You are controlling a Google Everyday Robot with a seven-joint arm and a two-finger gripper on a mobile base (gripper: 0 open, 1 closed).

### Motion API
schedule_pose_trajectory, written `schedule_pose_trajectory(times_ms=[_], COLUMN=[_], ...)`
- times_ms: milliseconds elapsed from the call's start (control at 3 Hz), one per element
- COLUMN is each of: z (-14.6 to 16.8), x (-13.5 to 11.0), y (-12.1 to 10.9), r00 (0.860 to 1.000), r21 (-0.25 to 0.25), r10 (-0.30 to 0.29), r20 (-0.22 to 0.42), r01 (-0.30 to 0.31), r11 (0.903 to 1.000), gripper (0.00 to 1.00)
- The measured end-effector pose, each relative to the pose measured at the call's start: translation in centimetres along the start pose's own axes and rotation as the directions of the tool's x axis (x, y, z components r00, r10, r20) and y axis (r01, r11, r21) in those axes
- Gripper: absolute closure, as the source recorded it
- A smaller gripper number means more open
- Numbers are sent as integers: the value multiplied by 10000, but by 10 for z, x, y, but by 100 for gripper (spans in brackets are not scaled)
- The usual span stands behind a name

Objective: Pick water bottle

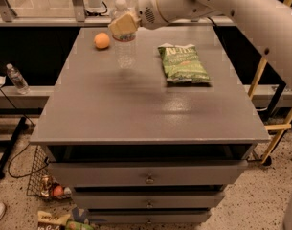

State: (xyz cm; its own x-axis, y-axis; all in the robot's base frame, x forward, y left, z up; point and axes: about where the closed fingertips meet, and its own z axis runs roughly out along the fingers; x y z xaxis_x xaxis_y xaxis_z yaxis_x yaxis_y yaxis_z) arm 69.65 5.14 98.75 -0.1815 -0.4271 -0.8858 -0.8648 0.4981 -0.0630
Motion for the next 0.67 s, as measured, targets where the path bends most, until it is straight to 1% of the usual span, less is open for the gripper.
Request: schedule_pose_trajectory(times_ms=[333, 667], z=[-21, -22], x=[-15, -16], y=[0, 0], r00=[9989, 9988], r21=[2, 4], r10=[-173, -180], r20=[431, 455], r01=[173, 179], r11=[9999, 9998], gripper=[100, 100])
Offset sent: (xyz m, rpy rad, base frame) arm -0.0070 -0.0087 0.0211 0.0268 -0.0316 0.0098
